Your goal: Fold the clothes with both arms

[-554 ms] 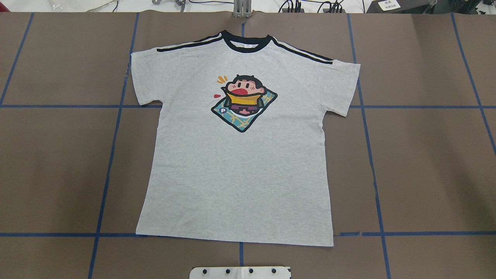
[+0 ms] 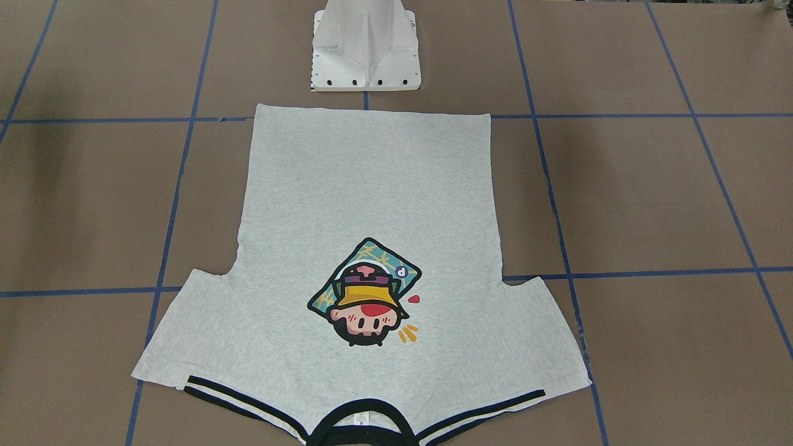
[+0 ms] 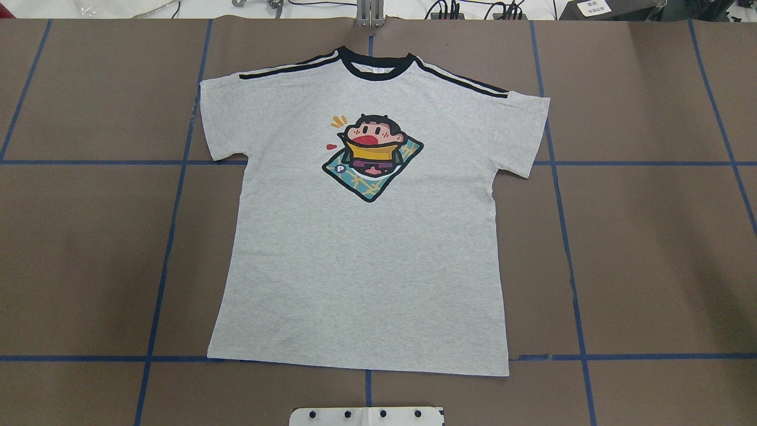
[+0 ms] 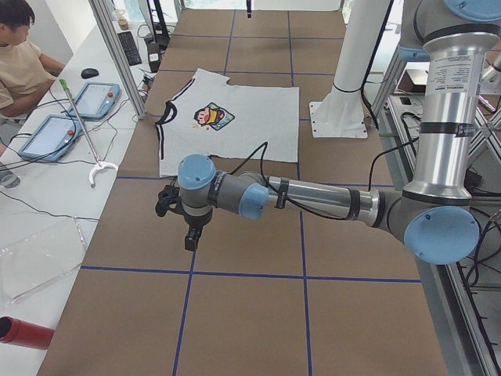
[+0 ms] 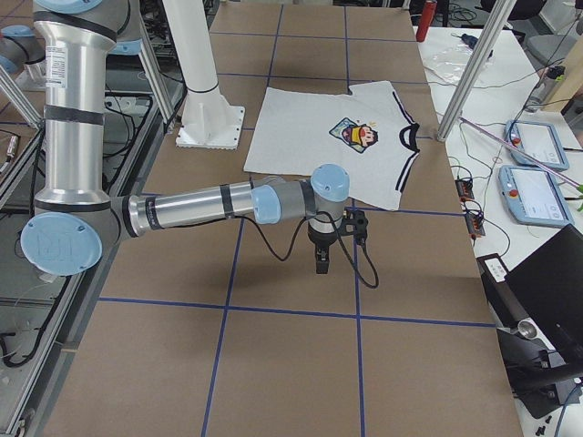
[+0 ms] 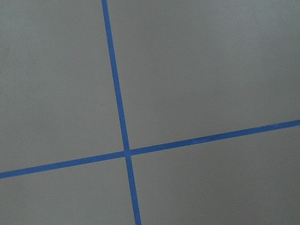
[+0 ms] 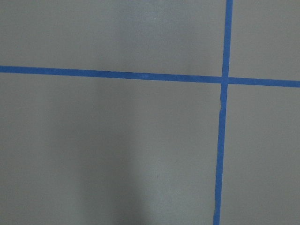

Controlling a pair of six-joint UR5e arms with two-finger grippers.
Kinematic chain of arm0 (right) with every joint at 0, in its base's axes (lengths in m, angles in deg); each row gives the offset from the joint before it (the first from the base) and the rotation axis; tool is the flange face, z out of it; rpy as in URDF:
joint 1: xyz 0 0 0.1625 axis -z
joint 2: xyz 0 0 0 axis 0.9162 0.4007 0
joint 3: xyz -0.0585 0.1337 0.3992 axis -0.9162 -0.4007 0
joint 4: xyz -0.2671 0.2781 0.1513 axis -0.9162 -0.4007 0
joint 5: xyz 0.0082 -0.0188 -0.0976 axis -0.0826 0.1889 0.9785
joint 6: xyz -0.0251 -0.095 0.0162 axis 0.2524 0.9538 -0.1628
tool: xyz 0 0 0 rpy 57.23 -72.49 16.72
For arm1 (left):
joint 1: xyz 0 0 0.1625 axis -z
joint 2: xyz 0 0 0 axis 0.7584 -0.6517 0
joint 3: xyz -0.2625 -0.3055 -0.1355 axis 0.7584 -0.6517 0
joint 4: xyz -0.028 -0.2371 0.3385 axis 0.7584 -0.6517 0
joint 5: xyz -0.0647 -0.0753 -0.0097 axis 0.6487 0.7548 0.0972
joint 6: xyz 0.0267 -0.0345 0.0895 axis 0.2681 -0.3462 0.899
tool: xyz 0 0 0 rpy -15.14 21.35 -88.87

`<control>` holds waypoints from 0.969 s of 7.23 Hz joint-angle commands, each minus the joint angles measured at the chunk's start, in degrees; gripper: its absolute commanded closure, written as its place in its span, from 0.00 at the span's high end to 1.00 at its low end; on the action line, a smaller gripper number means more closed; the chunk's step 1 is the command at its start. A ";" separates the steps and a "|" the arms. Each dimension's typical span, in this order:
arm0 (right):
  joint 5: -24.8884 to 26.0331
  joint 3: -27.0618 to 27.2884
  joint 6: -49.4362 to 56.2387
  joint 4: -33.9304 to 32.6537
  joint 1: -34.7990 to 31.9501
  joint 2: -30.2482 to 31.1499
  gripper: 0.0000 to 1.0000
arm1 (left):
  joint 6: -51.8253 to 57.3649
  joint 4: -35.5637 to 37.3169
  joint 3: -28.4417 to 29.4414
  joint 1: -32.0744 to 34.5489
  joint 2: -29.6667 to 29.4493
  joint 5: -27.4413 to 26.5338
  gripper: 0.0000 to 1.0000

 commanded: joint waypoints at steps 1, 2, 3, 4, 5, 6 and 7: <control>-0.07 0.77 0.14 0.01 -0.01 0.18 1.00 | 0.11 -0.24 -0.47 0.00 -0.03 0.05 1.00; -0.07 0.87 0.06 0.01 -0.01 0.18 1.00 | 0.11 -0.24 -0.47 0.00 -0.03 0.05 1.00; -0.24 0.69 -0.47 -0.08 -0.01 0.27 1.00 | 0.11 -0.24 -0.47 0.00 -0.12 0.05 1.00; -0.33 0.69 -0.82 -0.08 -0.01 0.27 1.00 | -0.15 -0.42 -0.47 -0.09 -0.12 0.05 1.00; -0.51 0.87 -0.82 -0.08 -0.01 0.53 1.00 | 0.02 -0.42 -0.47 -0.09 -0.21 -0.04 1.00; -0.42 0.87 -0.91 -0.08 0.08 0.44 1.00 | 0.02 -0.51 -0.73 -0.09 -0.12 0.05 1.00; -0.42 0.78 -0.82 -0.08 0.17 0.27 1.00 | 0.02 -0.42 -1.08 0.00 0.05 0.14 1.00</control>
